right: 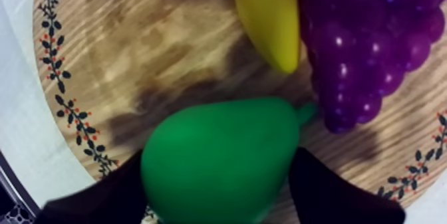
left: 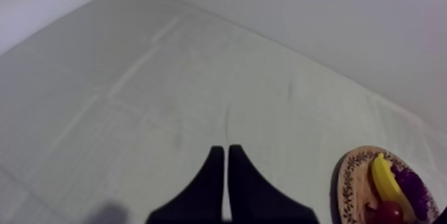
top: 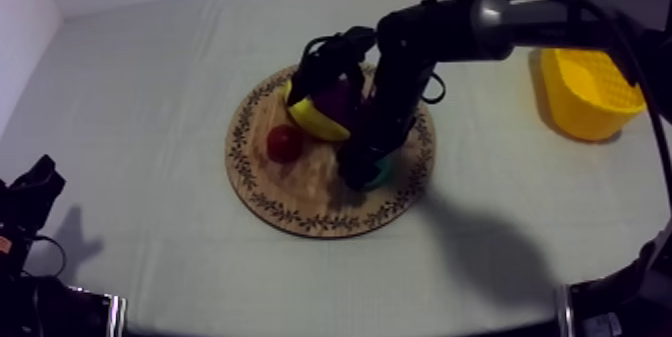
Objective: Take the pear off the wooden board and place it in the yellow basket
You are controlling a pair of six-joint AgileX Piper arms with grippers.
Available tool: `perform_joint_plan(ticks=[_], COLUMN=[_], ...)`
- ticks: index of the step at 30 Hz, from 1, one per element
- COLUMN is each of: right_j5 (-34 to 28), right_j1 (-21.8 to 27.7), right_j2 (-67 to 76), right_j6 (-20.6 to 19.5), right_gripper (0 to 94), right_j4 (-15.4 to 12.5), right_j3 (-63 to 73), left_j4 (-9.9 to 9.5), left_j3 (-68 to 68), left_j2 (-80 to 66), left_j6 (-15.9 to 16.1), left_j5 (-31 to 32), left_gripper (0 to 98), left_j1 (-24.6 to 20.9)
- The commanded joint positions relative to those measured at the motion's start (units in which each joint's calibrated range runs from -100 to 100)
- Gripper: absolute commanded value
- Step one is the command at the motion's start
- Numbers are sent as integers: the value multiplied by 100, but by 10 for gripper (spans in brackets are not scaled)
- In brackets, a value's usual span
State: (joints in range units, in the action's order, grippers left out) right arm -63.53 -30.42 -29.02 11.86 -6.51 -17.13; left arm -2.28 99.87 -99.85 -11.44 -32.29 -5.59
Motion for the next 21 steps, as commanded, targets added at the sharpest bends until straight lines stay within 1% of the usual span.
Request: perform_joint_plan(ticks=[1, 5, 9, 13, 17, 21], right_j5=[41, 73, 152, 230, 305, 395], right_j1=[9, 25, 42, 103, 250, 518], right_j2=[-7, 9, 181, 678, 1462, 2319], right_j6=[5, 27, 32, 33, -20, -189], right_gripper=[471, 429, 419, 418, 420, 426], right_j4=[7, 1, 30, 84, 227, 485], right_j3=[-8, -42, -180, -416, -637, -747], left_j4=[0, 0, 0, 0, 0, 0], left_j3=[2, 2, 2, 2, 2, 2], left_j2=[2, 2, 2, 2, 2, 2], left_j6=[-2, -2, -2, -2, -2, -2], left_j5=[-4, -4, -4, -4, -4, -4], left_gripper=[1, 1, 1, 1, 1, 1], left_j1=[-2, -2, -2, -2, -2, -2])
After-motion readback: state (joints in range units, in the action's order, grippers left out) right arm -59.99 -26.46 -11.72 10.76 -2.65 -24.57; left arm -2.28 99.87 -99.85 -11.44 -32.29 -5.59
